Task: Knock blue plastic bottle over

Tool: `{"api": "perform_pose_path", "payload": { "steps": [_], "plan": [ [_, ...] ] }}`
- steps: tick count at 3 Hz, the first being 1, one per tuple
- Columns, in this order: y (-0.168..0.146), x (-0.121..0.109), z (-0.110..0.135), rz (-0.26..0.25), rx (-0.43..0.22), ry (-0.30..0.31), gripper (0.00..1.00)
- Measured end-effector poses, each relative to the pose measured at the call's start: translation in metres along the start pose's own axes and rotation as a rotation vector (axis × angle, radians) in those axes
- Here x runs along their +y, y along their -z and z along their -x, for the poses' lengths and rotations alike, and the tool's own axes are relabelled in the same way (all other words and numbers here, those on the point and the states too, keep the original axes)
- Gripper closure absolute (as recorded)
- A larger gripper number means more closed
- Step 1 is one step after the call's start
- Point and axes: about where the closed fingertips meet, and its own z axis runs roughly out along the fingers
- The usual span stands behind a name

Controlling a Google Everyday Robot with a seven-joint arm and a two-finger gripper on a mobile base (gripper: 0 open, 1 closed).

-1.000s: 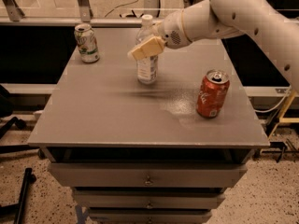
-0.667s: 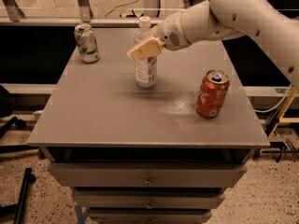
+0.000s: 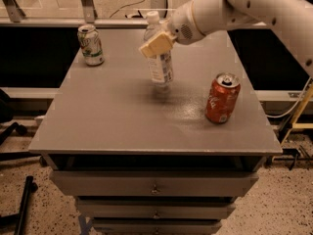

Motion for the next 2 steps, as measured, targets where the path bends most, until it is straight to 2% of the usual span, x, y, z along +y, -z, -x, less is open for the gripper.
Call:
{"api": "perform_pose_path", "payload": {
  "steps": [1, 2],
  "plan": [
    [0.0132, -0.0123, 0.0018, 0.022, 0.091, 0.054, 1.00],
    [0.0117, -0.0174, 0.0006, 0.066, 0.195, 0.106, 1.00]
  ]
}}
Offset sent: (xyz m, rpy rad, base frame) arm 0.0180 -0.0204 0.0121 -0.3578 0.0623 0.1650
